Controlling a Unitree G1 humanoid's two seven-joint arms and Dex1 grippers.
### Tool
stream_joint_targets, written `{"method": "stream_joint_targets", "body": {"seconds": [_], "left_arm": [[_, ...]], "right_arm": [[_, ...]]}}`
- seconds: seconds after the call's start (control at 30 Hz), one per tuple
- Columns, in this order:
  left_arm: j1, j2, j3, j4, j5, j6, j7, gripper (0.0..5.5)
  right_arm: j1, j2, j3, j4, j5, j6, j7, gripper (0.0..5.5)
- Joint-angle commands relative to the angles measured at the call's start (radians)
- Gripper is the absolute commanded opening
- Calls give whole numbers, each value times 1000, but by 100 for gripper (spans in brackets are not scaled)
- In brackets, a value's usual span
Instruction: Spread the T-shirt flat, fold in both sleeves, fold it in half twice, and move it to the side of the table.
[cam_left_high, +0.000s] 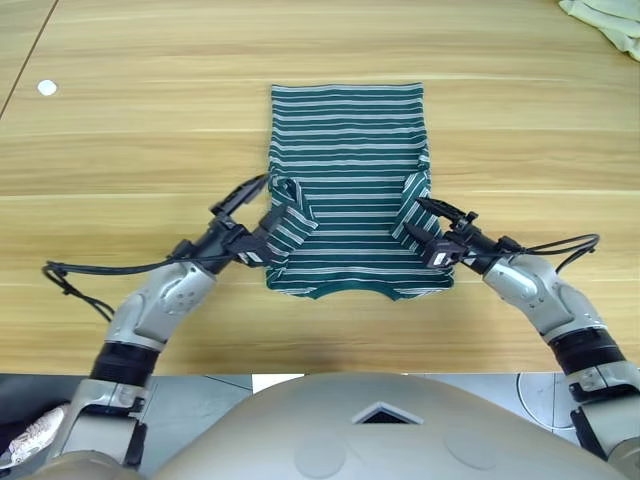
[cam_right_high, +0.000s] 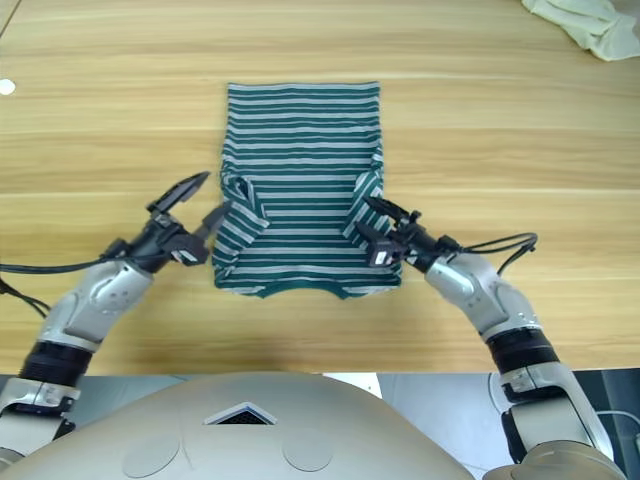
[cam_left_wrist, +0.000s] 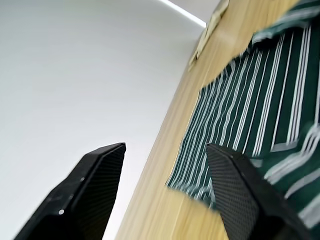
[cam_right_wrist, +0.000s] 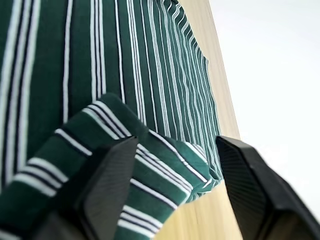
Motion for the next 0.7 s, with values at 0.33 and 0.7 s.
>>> {"method": "stream_joint_targets", "body": {"seconds": [0.33, 0.7], "left_arm": [[239, 256, -81, -44, -128, 2, -440, 384], [37, 186, -265, 114, -37, -55, -463, 384]], "right_arm": [[323, -332, -162, -68, 188, -4, 320, 299], [365, -303, -123, -161, 174, 24, 345, 299]]}}
